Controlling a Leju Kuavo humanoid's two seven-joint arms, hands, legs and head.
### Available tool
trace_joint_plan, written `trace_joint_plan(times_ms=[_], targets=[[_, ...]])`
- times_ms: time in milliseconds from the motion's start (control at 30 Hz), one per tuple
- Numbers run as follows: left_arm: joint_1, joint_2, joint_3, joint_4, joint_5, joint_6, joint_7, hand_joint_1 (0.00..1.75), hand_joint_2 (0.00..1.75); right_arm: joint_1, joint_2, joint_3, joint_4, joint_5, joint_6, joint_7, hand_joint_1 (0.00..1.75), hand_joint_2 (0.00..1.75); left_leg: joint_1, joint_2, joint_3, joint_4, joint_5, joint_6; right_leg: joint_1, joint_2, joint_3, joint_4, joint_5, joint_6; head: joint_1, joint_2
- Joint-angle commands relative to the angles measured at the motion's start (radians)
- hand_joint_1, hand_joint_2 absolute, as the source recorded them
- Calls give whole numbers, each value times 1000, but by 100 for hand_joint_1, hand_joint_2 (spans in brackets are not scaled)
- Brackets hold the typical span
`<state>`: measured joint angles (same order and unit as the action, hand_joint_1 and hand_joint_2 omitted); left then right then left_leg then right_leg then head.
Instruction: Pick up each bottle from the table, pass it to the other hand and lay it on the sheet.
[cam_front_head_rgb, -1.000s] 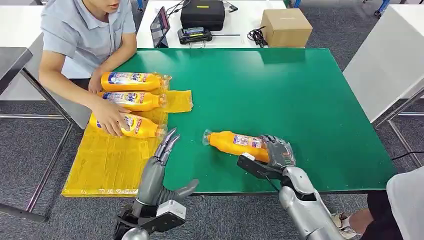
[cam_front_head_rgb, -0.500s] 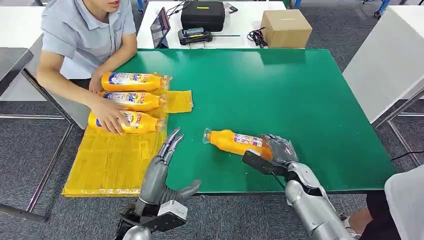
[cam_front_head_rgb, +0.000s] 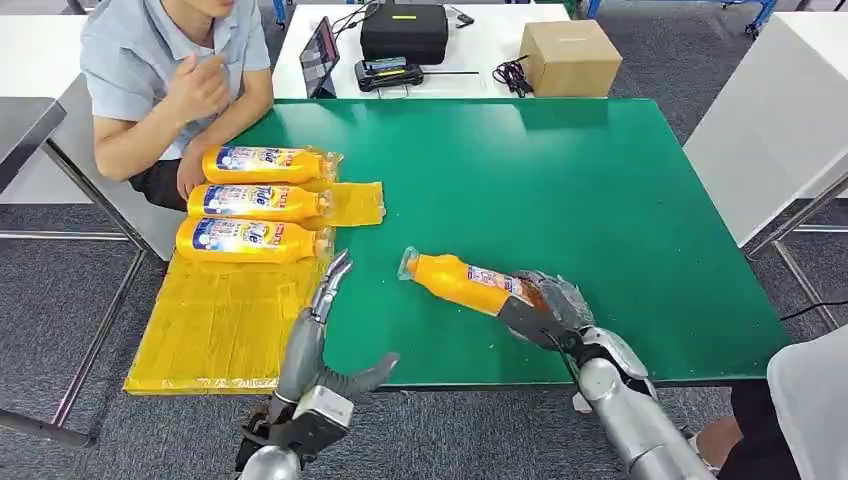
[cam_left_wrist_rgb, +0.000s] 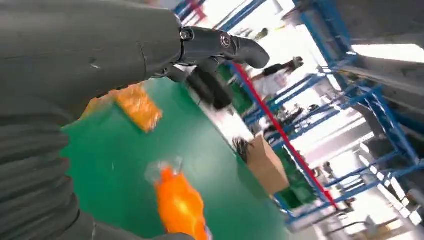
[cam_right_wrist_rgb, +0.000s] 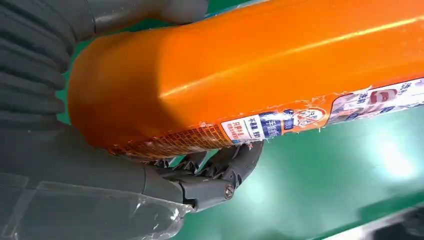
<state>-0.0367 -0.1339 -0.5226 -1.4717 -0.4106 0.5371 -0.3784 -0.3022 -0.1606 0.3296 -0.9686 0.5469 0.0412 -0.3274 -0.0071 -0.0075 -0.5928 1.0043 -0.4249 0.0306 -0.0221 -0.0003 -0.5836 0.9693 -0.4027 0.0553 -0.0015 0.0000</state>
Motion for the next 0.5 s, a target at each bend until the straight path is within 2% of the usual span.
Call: trace_joint_plan(times_ms=[33, 200, 500], targets=[[-14, -60, 97, 122, 237, -39, -5, 0, 175, 78, 42, -36, -10, -69, 3, -32, 175, 175, 2, -2, 3, -2, 0, -2, 3, -2, 5, -3, -1, -3, 0, 0], [-27, -78, 129, 199, 430, -87, -5, 0, 175, 52, 73, -22, -65, -104, -11, -63, 175, 175, 0, 1, 2, -1, 0, -1, 1, 0, 2, -1, 0, -2, 0, 0], [-34, -77, 125, 217, 442, -86, -20, 0, 175, 54, 71, -16, -74, -108, -11, -60, 175, 175, 1, 0, -1, -1, -1, -2, 1, 0, 1, -1, -1, -2, 0, 0]])
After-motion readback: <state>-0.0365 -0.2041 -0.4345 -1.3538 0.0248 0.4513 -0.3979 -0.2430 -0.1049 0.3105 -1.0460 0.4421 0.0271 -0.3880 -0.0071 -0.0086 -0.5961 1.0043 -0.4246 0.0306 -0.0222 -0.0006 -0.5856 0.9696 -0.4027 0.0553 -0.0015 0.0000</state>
